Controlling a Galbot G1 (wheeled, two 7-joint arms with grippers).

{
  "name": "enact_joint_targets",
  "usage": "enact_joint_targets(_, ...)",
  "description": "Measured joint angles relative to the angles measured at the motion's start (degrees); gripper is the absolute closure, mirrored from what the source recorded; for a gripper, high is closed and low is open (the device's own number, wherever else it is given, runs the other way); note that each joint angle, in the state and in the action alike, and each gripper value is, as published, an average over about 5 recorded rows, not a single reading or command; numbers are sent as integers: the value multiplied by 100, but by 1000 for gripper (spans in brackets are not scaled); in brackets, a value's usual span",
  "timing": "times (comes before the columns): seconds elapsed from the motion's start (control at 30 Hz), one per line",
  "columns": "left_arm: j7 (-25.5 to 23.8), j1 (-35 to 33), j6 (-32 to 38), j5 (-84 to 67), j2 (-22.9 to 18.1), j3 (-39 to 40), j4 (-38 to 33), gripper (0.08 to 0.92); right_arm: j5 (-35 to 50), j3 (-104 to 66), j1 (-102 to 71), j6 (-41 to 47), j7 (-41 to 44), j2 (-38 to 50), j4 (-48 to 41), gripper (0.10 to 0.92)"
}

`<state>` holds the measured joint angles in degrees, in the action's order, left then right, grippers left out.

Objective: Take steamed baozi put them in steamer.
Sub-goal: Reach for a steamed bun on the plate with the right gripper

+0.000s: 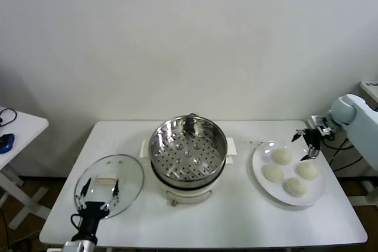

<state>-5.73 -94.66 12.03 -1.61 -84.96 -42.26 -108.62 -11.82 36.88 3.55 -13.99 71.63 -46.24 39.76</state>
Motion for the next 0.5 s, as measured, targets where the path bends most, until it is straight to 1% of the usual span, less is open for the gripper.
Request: enact_joint_targets(0.5, -1, 8, -23, -3, 11, -41, 46, 177, -864, -415, -223, -298, -299, -748, -804, 203)
